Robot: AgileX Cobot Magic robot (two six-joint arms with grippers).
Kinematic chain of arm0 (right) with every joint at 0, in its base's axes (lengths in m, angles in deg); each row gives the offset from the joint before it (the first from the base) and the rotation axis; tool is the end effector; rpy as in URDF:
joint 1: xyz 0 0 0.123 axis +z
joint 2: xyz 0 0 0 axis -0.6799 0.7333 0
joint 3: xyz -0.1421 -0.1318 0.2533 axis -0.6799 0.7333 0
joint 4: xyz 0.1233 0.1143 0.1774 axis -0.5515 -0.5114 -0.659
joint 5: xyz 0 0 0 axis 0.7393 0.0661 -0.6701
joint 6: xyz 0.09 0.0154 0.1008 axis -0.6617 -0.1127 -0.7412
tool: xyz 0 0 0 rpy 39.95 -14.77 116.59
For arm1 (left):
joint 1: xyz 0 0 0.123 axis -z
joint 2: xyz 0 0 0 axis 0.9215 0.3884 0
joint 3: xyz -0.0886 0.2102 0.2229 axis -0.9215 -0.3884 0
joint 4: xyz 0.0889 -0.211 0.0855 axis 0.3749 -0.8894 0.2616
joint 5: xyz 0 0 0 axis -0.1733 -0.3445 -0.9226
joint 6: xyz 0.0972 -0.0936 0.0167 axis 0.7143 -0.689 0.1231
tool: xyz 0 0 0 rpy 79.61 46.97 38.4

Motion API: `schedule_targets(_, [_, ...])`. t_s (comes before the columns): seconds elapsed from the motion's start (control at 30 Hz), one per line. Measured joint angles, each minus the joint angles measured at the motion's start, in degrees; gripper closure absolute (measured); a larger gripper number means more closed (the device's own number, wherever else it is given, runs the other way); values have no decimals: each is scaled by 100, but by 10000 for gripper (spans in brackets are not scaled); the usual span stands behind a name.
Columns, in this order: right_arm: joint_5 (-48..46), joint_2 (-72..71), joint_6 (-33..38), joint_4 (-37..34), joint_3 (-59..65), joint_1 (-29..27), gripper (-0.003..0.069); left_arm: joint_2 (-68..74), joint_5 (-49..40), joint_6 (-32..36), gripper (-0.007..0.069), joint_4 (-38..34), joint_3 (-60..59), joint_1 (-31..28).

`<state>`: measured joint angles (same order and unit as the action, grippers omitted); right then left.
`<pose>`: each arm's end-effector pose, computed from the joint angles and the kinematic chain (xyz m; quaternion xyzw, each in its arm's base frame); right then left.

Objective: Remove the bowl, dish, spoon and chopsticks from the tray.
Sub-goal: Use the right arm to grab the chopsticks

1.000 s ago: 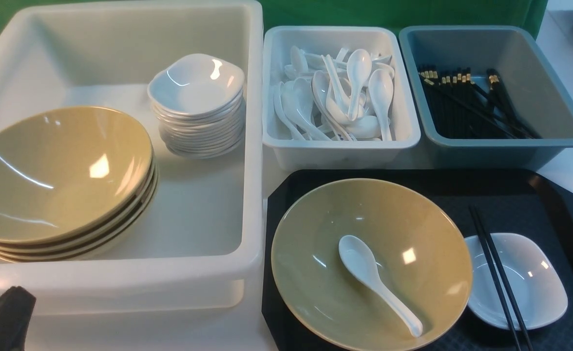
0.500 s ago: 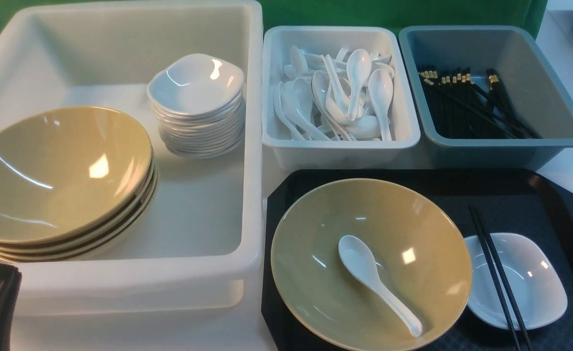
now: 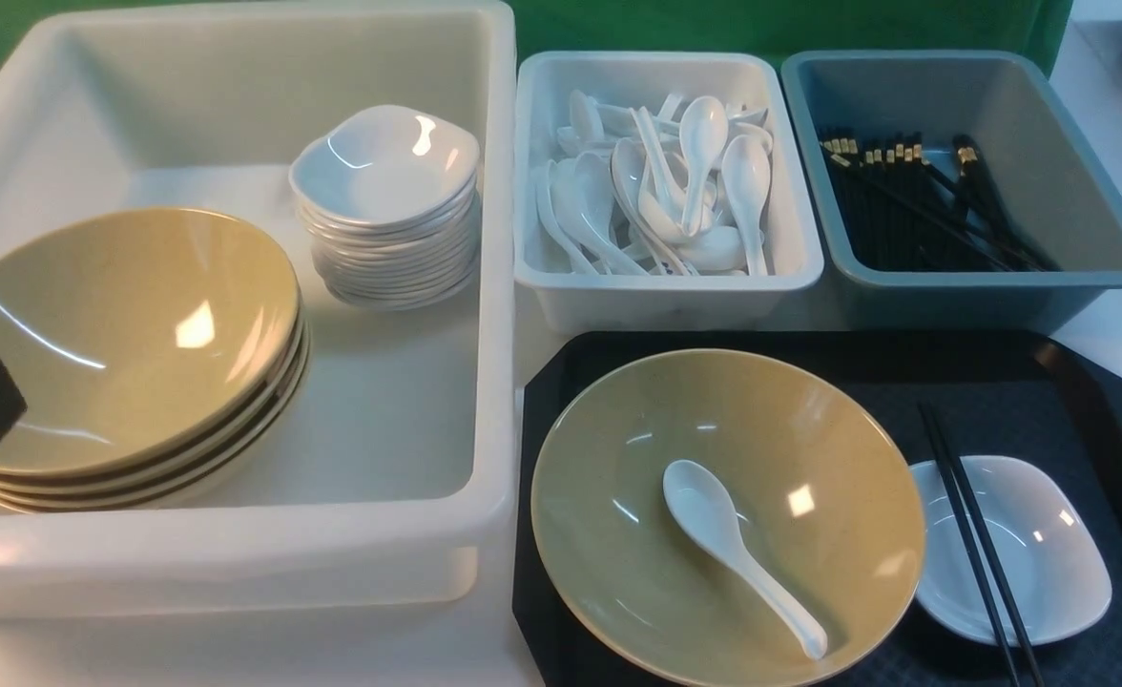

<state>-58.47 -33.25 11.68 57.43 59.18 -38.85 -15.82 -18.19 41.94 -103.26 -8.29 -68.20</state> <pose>0.0558 0.0112 0.2710 0.0878 0.8077 0.1359 0.5670 0.0596 -0.0452 0.3559 0.0471 0.7894 -0.1695 0.5882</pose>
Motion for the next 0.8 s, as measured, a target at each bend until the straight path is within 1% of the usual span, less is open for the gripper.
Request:
schedule_targets(0.03, [-562, 572, 499, 137, -514, 0, 552, 610, -741, 12, 636, 608, 623, 0])
schedule_targets(0.07, [-1010, 1016, 879, 183, -829, 0, 580, 923, -1150, 16, 636, 904, 943, 0])
schedule_targets(0.1, [-1086, 1089, 943, 197, -952, 0, 585, 983, -1228, 16, 636, 958, 1005, 5])
schedule_targets(0.13, [-1679, 1674, 1402, 228, -1413, 0, 614, 1434, -1778, 16, 636, 1362, 1444, 60])
schedule_targets(0.17, [-1748, 1819, 1438, 232, -1465, 0, 617, 1486, -1836, 16, 636, 1407, 1491, 74])
schedule_targets(0.2, [-2395, 2435, 1870, 243, -1885, 0, 625, 1914, -2255, 16, 636, 1783, 1854, 292])
schedule_targets(0.23, [-2451, 2500, 1902, 241, -1967, 0, 625, 2001, -2323, 16, 636, 1865, 1920, 364])
schedule_targets(0.33, [-2945, 3289, 2147, 265, -2349, 107, 625, 2566, -2633, -25, 636, 2346, 2240, 1083])
schedule_targets(0.37, [-3029, 3557, 2189, 274, -2476, 203, 625, 2842, -2702, -42, 636, 2513, 2334, 1513])
schedule_targets(0.4, [-3059, 3716, 2208, 278, -2517, 278, 625, 2961, -2727, -49, 636, 2566, 2376, 1767])
schedule_targets(0.43, [-3089, 4046, 2243, 277, -2617, 462, 625, 3287, -2743, -49, 636, 2687, 2448, 2205])
schedule_targets(0.5, [-3090, 4220, 2249, 277, -2665, 566, 624, 3543, -2728, -54, 636, 2750, 2511, 2563])
schedule_targets(0.57, [-3071, 4620, 2249, 277, -2729, 772, 621, 4016, -2627, -54, 636, 2817, 2663, 3210])
schedule_targets(0.6, [-3018, 4773, 2230, 277, -2740, 827, 619, 4264, -2550, -60, 636, 2819, 2737, 3444])
schedule_targets(0.67, [-2907, 5000, 2168, 277, -2763, 881, 610, 4564, -2408, -66, 636, 2824, 2853, 3771])
schedule_targets(0.73, [-2745, 5179, 2137, 277, -2776, 895, 592, 4793, -2288, -70, 636, 2824, 2941, 4017])
schedule_targets(0.77, [-2508, 5393, 2104, 277, -2777, 896, 550, 5032, -2171, -70, 636, 2824, 3021, 4269])
schedule_targets(0.8, [-2384, 5539, 2052, 277, -2777, 896, 516, 5134, -2109, -70, 636, 2824, 3033, 4397])
